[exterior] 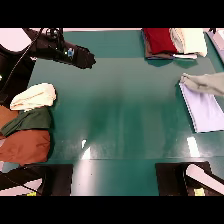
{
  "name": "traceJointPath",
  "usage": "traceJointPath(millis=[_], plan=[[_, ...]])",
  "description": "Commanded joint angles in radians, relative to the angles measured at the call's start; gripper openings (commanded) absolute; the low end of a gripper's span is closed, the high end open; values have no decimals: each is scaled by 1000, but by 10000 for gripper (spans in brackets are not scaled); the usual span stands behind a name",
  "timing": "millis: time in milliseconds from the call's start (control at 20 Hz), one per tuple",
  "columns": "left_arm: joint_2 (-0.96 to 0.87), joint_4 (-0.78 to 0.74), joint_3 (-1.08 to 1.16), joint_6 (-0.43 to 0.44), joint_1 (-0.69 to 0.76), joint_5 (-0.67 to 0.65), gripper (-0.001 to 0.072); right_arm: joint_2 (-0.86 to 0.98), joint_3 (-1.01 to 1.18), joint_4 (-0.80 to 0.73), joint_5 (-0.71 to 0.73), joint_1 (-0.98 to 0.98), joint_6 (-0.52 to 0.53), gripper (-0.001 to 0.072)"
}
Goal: Fold the shirts.
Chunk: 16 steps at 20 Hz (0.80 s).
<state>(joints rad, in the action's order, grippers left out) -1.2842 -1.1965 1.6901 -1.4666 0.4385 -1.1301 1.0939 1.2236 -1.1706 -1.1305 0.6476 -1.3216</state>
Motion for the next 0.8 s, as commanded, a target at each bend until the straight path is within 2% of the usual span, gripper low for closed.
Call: traceJointPath(millis=[0,50,150,200,250,300,350,450,550,650,750], plan=[[0,0,0,9,0,-8,28,-95,-175,-162,-85,0,-71,21],[0,-1,0,10,0,-8,28,-111,-213,-203,-105,0,-102,41],[0,-1,0,10,0,-8,28,-141,-286,-247,-122,30,-145,229],[0,-1,0,10,0,-8,28,-146,-306,-245,-137,61,-145,280],[0,-1,0,10,0,-8,28,-146,-318,-246,-158,97,-144,396],[0,-1,0,13,0,-8,28,-145,-320,-246,-181,144,-144,549],[0,-1,0,25,0,-8,28,-144,-311,-245,-200,192,-144,647],[0,-1,0,28,0,-8,28,-145,-256,-208,-232,262,-144,656],[0,0,0,28,0,-6,28,-148,-187,-76,-227,258,-143,625],[0,0,0,27,0,-3,28,-147,-120,51,-222,161,-131,624],[0,-2,0,28,0,26,28,-147,-74,78,-215,8,-132,624]])
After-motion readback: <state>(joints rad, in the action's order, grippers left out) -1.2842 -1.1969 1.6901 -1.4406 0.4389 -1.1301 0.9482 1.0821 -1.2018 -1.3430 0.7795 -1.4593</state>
